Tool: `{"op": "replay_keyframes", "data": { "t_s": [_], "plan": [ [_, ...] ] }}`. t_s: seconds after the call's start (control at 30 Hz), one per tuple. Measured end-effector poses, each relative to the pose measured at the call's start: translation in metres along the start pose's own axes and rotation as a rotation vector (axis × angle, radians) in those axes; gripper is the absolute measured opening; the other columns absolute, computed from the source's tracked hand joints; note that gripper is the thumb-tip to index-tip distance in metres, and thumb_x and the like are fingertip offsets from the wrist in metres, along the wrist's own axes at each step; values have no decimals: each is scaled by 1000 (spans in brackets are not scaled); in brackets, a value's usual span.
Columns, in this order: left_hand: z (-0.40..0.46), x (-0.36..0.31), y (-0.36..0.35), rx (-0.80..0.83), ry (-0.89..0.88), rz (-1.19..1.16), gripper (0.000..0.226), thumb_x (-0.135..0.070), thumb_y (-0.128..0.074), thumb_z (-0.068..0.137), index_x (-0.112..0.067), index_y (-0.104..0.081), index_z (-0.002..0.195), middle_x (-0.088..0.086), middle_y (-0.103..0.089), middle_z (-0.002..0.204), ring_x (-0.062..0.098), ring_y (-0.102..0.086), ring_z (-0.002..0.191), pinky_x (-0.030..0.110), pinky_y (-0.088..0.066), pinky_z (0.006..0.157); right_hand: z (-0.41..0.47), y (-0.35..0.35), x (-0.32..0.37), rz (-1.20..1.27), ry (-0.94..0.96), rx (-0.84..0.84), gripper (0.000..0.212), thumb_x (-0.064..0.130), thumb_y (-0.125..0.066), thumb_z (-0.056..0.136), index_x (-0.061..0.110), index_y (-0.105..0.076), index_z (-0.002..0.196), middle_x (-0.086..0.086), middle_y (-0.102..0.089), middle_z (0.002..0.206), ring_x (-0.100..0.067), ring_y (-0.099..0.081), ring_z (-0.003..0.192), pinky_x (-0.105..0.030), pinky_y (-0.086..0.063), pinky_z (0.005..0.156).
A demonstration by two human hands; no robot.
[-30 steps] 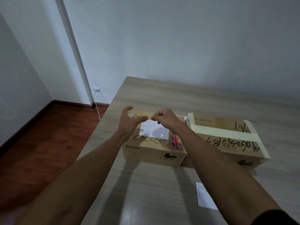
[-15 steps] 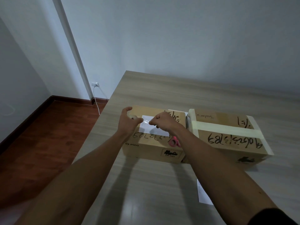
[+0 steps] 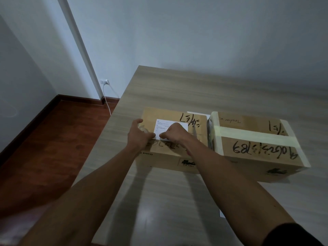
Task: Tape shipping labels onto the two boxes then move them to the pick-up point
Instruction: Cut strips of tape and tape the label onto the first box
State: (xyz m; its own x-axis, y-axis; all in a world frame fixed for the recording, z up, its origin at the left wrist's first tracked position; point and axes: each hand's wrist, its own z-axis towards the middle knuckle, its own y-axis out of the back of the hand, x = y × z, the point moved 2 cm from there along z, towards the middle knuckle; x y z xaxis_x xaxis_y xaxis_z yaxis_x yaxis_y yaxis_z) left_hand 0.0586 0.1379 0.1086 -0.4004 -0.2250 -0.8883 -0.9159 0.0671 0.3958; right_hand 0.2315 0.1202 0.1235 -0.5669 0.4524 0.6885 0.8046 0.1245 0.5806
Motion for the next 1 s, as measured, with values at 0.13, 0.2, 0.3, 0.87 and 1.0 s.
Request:
{"op": "replay_keyframes", "data": {
  "t_s": [0.13, 0.2, 0.3, 0.87, 1.0],
  "plan": [
    [-1, 0, -2, -17, -4, 108, 81, -17, -87, 72, -37, -43, 137, 9, -68, 123, 26, -68, 98, 43, -60, 85, 2, -8, 4, -34, 3, 3, 19, 14, -75, 79, 6, -57, 77, -13, -56, 73, -25, -51, 61, -31, -38, 55],
    [-3, 2, -3, -21, -4, 149, 82, -18, -85, 71, -41, -40, 135, 9, -69, 122, 26, -69, 95, 46, -61, 83, 4, -12, 4, -52, -8, 3, 21, 12, -73, 73, 10, -53, 72, -11, -52, 67, -25, -49, 57, -33, -38, 56],
    [-5, 3, -3, -38, -15, 174, 83, -16, -85, 72, -37, -40, 140, 9, -67, 126, 27, -67, 97, 45, -60, 84, 5, -16, 4, -76, -14, -14, 20, 14, -76, 74, 9, -57, 72, -10, -56, 64, -26, -52, 56, -31, -40, 54],
    [2, 3, -3, -47, -9, 208, 86, -13, -85, 74, -28, -38, 145, 14, -62, 135, 26, -60, 95, 38, -56, 82, 6, -20, 5, -52, -78, -51, 18, 12, -76, 72, 9, -59, 75, -11, -58, 67, -25, -54, 56, -30, -41, 54],
    [3, 1, -5, -41, -11, 234, 90, -10, -84, 70, -26, -36, 144, 15, -62, 133, 32, -64, 102, 42, -58, 86, 6, -22, 6, -57, -111, -56, 20, 13, -78, 73, 10, -58, 75, -10, -60, 69, -25, -56, 57, -28, -41, 52]
  ]
}}
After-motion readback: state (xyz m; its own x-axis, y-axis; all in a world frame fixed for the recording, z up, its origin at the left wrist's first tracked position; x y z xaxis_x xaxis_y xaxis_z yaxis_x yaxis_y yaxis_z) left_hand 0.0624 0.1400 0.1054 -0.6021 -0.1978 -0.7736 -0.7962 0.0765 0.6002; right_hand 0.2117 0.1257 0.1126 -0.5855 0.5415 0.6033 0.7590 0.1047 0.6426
